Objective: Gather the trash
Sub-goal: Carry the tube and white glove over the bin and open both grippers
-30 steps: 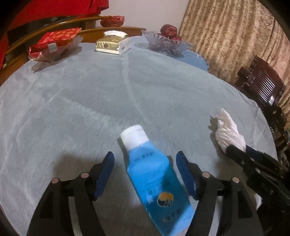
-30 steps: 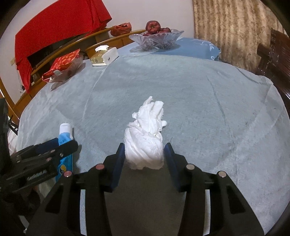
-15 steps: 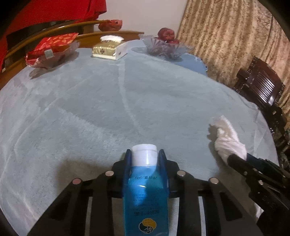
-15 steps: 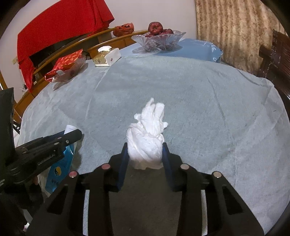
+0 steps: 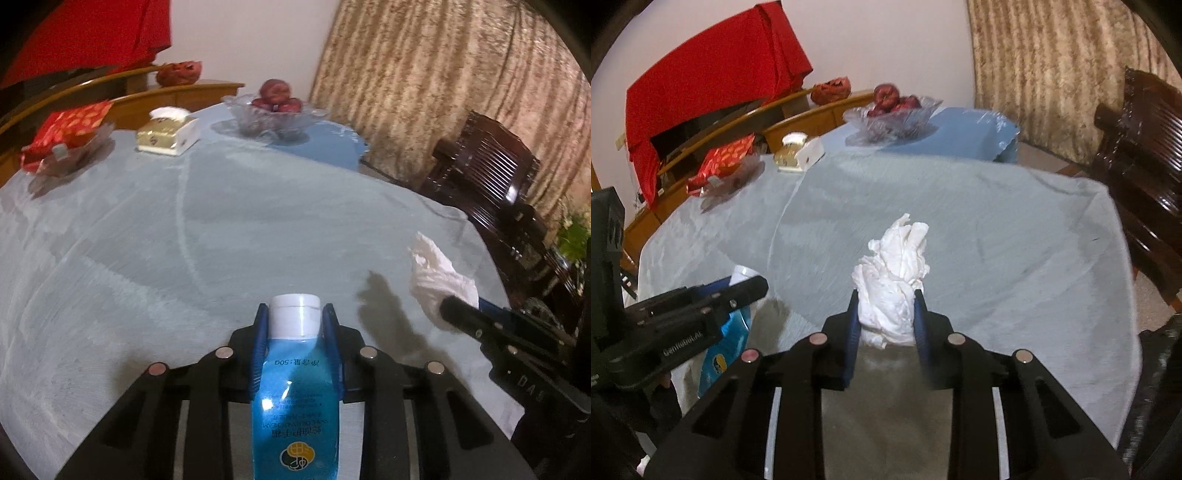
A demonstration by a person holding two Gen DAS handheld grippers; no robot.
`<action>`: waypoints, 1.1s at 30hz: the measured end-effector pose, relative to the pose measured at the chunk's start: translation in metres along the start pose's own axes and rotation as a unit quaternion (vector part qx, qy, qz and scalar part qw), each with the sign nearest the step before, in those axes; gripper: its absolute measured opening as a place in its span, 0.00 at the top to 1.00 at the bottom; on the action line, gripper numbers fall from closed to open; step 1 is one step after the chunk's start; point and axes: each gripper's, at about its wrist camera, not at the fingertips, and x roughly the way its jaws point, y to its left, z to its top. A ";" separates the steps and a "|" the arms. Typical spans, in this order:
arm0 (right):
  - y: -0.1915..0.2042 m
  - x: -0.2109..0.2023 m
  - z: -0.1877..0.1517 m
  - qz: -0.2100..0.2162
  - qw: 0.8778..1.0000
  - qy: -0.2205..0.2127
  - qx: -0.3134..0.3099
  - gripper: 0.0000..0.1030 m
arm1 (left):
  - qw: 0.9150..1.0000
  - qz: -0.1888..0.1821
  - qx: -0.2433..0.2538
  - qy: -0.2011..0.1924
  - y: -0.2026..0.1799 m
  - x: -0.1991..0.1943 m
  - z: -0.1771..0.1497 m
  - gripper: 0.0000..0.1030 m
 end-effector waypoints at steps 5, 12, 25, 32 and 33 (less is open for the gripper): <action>-0.017 -0.032 0.002 -0.015 1.000 -0.022 0.008 0.75 | 1.000 -0.016 0.023 -0.008 -0.030 -0.008 0.004 0.72; -0.042 -0.076 0.000 -0.036 0.998 -0.049 0.021 0.75 | 0.997 -0.043 0.061 -0.021 -0.078 -0.021 0.007 0.72; -0.111 -0.169 -0.029 -0.103 0.988 -0.094 0.063 0.75 | 0.986 -0.111 0.121 -0.034 -0.179 -0.038 0.001 0.72; -0.161 -0.223 -0.057 -0.161 0.976 -0.109 0.095 0.75 | 0.973 -0.166 0.158 -0.035 -0.250 -0.042 -0.004 0.72; -0.169 -0.230 -0.062 -0.169 0.974 -0.109 0.100 0.75 | 0.970 -0.175 0.164 -0.035 -0.262 -0.042 -0.005 0.72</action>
